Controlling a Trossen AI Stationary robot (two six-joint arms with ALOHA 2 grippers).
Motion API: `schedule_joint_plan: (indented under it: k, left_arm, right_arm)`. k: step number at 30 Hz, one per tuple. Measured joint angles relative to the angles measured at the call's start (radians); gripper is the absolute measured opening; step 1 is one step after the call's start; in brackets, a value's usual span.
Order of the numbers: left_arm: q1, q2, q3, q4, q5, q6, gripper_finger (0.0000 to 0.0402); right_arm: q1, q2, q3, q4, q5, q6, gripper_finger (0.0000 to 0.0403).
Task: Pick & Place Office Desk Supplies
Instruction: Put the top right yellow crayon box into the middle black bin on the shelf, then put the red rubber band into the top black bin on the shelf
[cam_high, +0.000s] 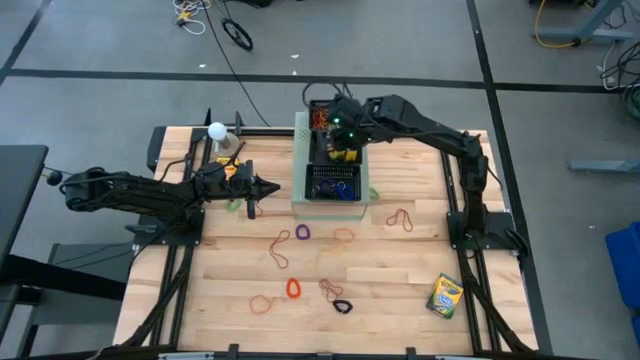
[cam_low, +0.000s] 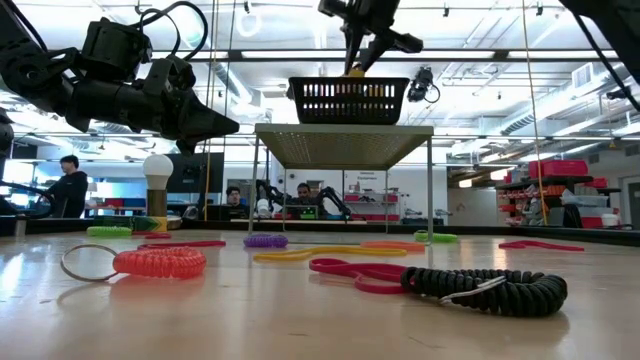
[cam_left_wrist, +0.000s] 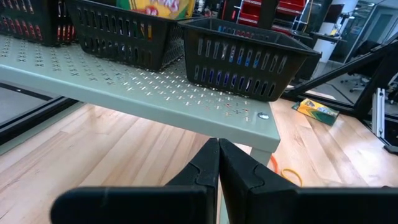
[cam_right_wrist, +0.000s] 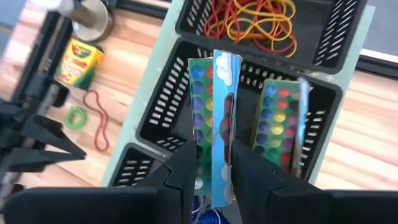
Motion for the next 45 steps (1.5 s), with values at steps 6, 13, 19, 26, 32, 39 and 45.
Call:
schedule_joint_plan:
  k: [6,13,19,26,32,39,45]
  left_arm:
    - [0.0,0.0,0.0,0.001,0.0,0.0,0.0014]
    - [0.0,0.0,0.0,0.001,0.0,0.0,0.0014]
    - [0.0,0.0,0.0,0.001,0.0,0.0,0.0014]
    - [0.0,0.0,0.0,0.0,0.0,0.0,0.0014]
    - [0.0,0.0,0.0,0.0,0.0,0.0,0.0014]
    - [0.0,0.0,0.0,0.0,0.0,0.0,0.0014]
    - [0.0,0.0,0.0,0.001,0.0,0.0,0.0014]
  right_arm:
    - [0.0,0.034,0.0,-0.004,0.001,-0.01,0.0094]
    - [-0.005,0.047,0.0,-0.017,-0.001,-0.025,0.0094]
    - [-0.005,0.047,0.0,-0.013,0.005,-0.036,0.0094]
    - [-0.005,0.047,0.0,-0.014,0.011,-0.044,0.012]
    - [-0.003,0.047,0.0,-0.011,0.016,-0.043,0.014]
    - [-0.003,0.044,0.0,-0.001,0.031,-0.066,0.017]
    - [-0.002,-0.002,0.0,0.076,0.061,-0.15,0.0202]
